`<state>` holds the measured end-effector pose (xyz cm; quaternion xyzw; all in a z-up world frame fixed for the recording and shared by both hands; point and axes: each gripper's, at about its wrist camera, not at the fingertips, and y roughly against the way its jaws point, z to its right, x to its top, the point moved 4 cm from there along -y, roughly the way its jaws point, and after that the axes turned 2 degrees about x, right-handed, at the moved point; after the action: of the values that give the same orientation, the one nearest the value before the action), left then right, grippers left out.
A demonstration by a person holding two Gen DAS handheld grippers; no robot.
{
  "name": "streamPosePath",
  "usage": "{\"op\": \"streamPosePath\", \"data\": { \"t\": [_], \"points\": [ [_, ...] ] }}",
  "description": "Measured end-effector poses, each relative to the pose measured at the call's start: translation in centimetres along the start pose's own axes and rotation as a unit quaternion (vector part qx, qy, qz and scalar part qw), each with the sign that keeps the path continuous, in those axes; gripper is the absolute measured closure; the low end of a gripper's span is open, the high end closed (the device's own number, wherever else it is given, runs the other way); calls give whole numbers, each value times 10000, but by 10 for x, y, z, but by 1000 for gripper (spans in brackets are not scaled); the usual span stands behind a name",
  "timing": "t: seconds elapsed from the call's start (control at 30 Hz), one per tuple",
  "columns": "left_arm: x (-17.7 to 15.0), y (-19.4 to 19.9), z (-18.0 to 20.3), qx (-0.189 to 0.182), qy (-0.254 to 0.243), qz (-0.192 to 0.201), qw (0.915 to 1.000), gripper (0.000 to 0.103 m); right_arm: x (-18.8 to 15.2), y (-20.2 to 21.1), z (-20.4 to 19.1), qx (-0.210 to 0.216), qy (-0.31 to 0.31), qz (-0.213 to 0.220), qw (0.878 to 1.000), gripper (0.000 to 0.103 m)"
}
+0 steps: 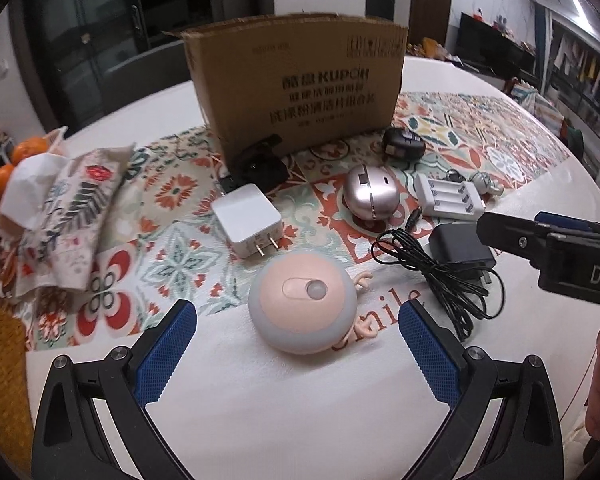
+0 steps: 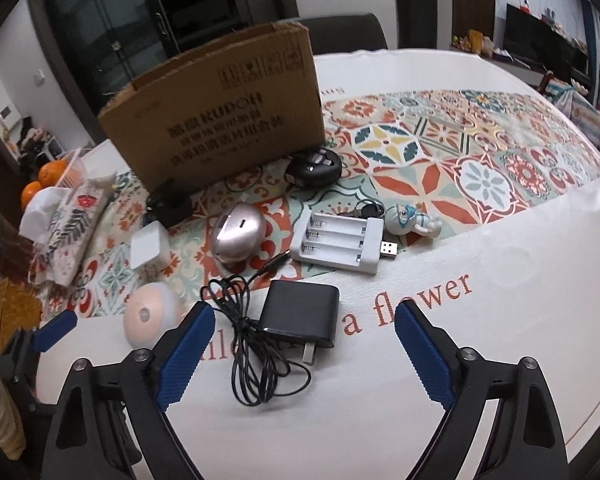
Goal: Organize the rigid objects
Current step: 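Grasp the pink round lamp with the left tool while the right tool grasps the black adapter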
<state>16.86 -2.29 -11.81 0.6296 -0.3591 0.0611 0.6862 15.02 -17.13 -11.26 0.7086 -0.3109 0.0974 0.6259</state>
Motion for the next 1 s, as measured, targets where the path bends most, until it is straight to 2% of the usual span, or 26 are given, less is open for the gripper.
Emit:
{"op": "streamPosePath", "data": {
  "t": [0.37, 0.6, 0.73, 0.97, 1.0],
  "points": [
    [11, -37, -2, -182, -337, -668, 9970, 6, 3, -36, 3, -145, -186, -605, 9979, 22],
    [9, -50, -4, -245, -264, -876, 9955, 10, 1, -55, 5, -160, -278, -909, 9953, 28],
    [10, -57, -4, -312, -174, -986, 9945, 19, -1, -62, 5, -176, -257, -1017, 9943, 31],
    [9, -63, -3, -394, 11, -1076, 9934, 26, -2, -70, 4, -165, -210, -1170, 9928, 34],
    [9, -63, -3, -403, 21, -1065, 9935, 28, -2, -70, 2, -170, -164, -1158, 9930, 37]
  ]
}}
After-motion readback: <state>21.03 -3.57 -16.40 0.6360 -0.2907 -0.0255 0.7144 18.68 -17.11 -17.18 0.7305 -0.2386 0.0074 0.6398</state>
